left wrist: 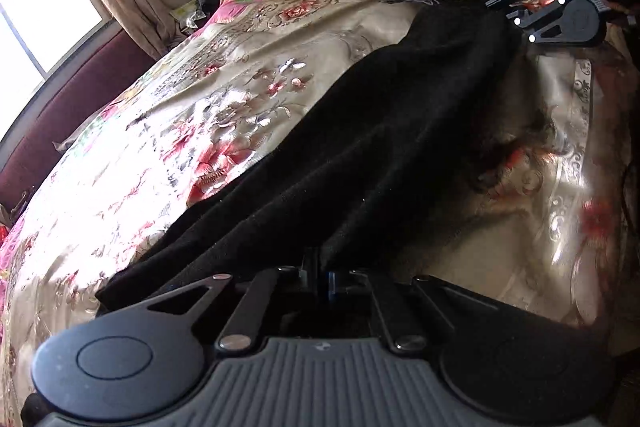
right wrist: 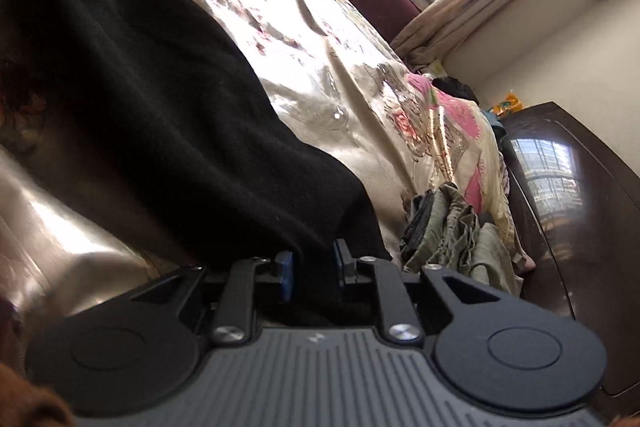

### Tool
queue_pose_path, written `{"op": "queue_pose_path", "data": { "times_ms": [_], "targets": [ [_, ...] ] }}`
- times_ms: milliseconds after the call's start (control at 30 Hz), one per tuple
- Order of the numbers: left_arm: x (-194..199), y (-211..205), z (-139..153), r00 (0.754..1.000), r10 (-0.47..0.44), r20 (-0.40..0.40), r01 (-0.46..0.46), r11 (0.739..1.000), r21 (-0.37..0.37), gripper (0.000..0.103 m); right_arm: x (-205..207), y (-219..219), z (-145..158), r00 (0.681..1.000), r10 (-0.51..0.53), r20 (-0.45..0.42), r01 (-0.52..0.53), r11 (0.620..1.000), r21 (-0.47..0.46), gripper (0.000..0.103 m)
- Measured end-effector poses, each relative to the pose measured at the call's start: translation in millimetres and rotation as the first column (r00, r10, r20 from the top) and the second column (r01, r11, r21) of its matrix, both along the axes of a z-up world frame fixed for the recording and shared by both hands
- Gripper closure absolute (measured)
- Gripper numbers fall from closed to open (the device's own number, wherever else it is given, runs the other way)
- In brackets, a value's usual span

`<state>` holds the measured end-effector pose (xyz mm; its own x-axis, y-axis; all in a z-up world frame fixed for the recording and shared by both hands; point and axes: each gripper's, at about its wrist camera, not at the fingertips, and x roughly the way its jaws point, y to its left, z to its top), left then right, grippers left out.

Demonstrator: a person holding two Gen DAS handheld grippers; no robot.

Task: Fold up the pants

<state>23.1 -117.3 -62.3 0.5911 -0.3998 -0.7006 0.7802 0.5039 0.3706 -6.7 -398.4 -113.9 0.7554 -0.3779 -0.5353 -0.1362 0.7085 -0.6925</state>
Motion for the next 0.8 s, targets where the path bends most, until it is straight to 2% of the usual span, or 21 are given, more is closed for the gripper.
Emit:
{"op": "queue_pose_path", "data": {
  "times_ms": [100, 200, 267, 300, 367, 400, 433, 500, 567, 600, 633, 667, 700, 767, 800],
  "targets": [
    [7, -7, 1, 1.000, 0.003, 0.017, -0.003, 1.000, 0.007, 0.083, 3, -10, -5, 0.999, -0.053, 0.010, 0.052, 0.998, 0.046, 0.087],
    [9, -10, 1, 1.000, 0.012, 0.027, -0.013, 1.000, 0.015, 0.083, 4, -6, -7, 0.997, -0.064, 0.051, 0.064, 0.998, 0.017, 0.087],
    [8, -10, 2, 0.999, 0.005, 0.033, -0.006, 1.000, 0.029, 0.083, 3, -14, 3, 0.994, -0.082, 0.067, 0.080, 0.996, 0.039, 0.095],
    [6, -10, 3, 0.999, -0.001, 0.036, 0.000, 0.999, 0.036, 0.083, 1, -17, 8, 0.993, -0.088, 0.077, 0.087, 0.996, 0.016, 0.103],
    [2, -9, 6, 0.999, -0.011, 0.038, 0.009, 0.999, 0.045, 0.083, -6, -28, 19, 0.982, -0.114, 0.150, 0.126, 0.990, -0.069, 0.103],
    [1, -8, 6, 0.999, -0.011, 0.034, 0.009, 0.999, 0.046, 0.083, -7, -36, 25, 0.973, -0.146, 0.180, 0.160, 0.985, -0.064, 0.103],
    [-1, -7, 3, 1.000, -0.009, 0.023, 0.008, 0.999, 0.050, 0.083, -5, -48, 28, 0.962, -0.203, 0.180, 0.208, 0.978, -0.007, 0.103],
    [-3, -8, -6, 1.000, -0.015, 0.018, 0.013, 0.997, 0.077, 0.083, -6, -67, 30, 0.952, -0.289, 0.103, 0.271, 0.949, 0.159, 0.102],
    [-10, -8, -10, 0.999, -0.033, 0.042, 0.028, 0.994, 0.101, 0.083, -20, -79, 38, 0.937, -0.349, 0.010, 0.310, 0.844, 0.438, 0.102],
    [-11, -8, -9, 0.998, -0.037, 0.049, 0.032, 0.994, 0.103, 0.083, -29, -82, 44, 0.925, -0.379, -0.018, 0.324, 0.766, 0.555, 0.101],
    [-10, -8, -7, 0.998, -0.037, 0.047, 0.032, 0.994, 0.100, 0.083, -39, -85, 50, 0.911, -0.409, -0.053, 0.331, 0.649, 0.685, 0.096],
    [-9, -8, -6, 0.999, -0.035, 0.042, 0.031, 0.995, 0.095, 0.082, -45, -87, 53, 0.907, -0.413, -0.078, 0.315, 0.546, 0.776, 0.094],
    [-8, -8, -6, 0.999, -0.034, 0.038, 0.030, 0.995, 0.091, 0.082, -49, -85, 54, 0.909, -0.408, -0.082, 0.288, 0.476, 0.831, 0.094],
    [-8, -8, -5, 0.998, -0.037, 0.043, 0.033, 0.995, 0.092, 0.082, -47, -82, 54, 0.907, -0.413, -0.083, 0.254, 0.379, 0.890, 0.092],
    [-9, -8, -5, 0.998, -0.038, 0.048, 0.034, 0.995, 0.092, 0.082, -42, -83, 51, 0.906, -0.411, -0.100, 0.242, 0.309, 0.920, 0.092]
  ]
}}
